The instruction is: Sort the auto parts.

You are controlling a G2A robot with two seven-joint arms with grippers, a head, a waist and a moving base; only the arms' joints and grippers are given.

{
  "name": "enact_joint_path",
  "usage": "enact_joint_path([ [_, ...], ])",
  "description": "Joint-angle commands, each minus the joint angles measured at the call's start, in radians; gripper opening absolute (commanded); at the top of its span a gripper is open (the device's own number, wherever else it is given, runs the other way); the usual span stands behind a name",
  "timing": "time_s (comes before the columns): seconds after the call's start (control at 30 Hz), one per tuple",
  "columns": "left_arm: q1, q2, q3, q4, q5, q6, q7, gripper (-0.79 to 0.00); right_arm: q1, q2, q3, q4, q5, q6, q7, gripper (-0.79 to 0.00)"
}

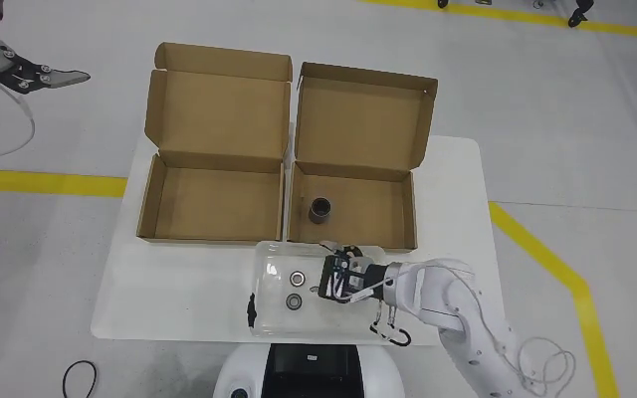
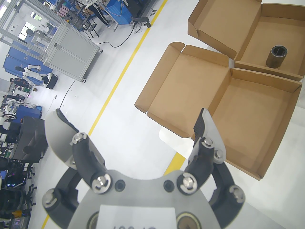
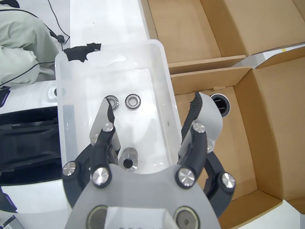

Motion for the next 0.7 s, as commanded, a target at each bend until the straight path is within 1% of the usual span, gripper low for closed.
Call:
enact_joint_path([
  [0.0, 0.0, 0.0, 0.0, 0.0, 0.0, 0.0, 0.0, 0.0, -0.035, 0.008, 0.016, -0.017, -0.021, -0.007, -0.003, -0.2],
  [0.13, 0.0, 0.0, 0.0, 0.0, 0.0, 0.0, 0.0, 0.0, -0.1, 0.02, 0.033, -0.05, -0.054, 0.025, 0.026, -0.206],
  [0.33, 0.0, 0.0, 0.0, 0.0, 0.0, 0.0, 0.0, 0.0, -0.16, 0.033, 0.058, -0.058, -0.079, 0.044, -0.017, -0.24],
  [0.4, 0.0, 0.0, 0.0, 0.0, 0.0, 0.0, 0.0, 0.0, -0.171, 0.037, 0.062, -0.056, -0.09, 0.048, -0.029, -0.259],
  [0.5, 0.0, 0.0, 0.0, 0.0, 0.0, 0.0, 0.0, 0.0, -0.178, 0.04, 0.054, -0.049, -0.117, 0.062, -0.009, -0.277],
  [0.67, 0.0, 0.0, 0.0, 0.0, 0.0, 0.0, 0.0, 0.0, -0.167, 0.04, 0.023, -0.026, -0.131, 0.084, 0.028, -0.283],
])
